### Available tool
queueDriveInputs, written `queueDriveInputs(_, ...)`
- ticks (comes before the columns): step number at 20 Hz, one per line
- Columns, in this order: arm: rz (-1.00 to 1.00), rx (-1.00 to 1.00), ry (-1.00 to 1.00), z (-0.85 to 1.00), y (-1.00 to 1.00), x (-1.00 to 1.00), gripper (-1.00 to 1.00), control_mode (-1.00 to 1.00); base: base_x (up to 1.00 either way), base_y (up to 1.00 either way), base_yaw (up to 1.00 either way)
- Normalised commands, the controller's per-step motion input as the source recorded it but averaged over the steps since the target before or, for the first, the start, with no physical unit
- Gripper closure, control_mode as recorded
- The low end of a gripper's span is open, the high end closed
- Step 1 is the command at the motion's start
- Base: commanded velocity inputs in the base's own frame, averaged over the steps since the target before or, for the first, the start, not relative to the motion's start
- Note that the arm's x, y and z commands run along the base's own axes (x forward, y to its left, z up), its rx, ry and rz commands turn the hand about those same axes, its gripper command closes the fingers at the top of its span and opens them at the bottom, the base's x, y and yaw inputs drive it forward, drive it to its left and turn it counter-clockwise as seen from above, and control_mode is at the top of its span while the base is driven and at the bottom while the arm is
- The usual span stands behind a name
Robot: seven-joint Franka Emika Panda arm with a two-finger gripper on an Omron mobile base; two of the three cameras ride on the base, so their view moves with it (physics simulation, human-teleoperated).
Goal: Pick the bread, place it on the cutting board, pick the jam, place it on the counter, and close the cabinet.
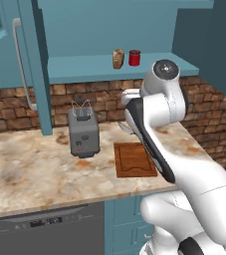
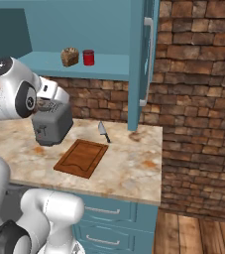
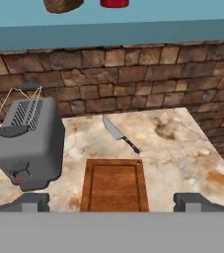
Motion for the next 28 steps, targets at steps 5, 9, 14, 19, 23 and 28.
queueDriveInputs(5, 0.00, 0.01, -0.01, 0.26, 0.20, 0.01, -1.00, -1.00, 0.00, 0.00, 0.00)
queueDriveInputs(9, 0.00, 0.00, -0.02, 0.27, 0.20, 0.03, -1.00, -1.00, 0.00, 0.00, 0.00)
queueDriveInputs(14, 0.00, 0.00, -0.03, 0.26, 0.19, 0.04, -1.00, -1.00, 0.00, 0.00, 0.00)
queueDriveInputs(19, 0.00, 0.01, -0.02, 0.20, 0.05, 0.03, -1.00, -1.00, 0.00, 0.00, 0.00)
queueDriveInputs(23, 0.00, 0.02, -0.02, 0.16, 0.00, 0.09, -1.00, -1.00, 0.00, 0.00, 0.00)
queueDriveInputs(28, 0.00, 0.01, -0.04, 0.14, 0.00, 0.19, -1.00, -1.00, 0.00, 0.00, 0.00)
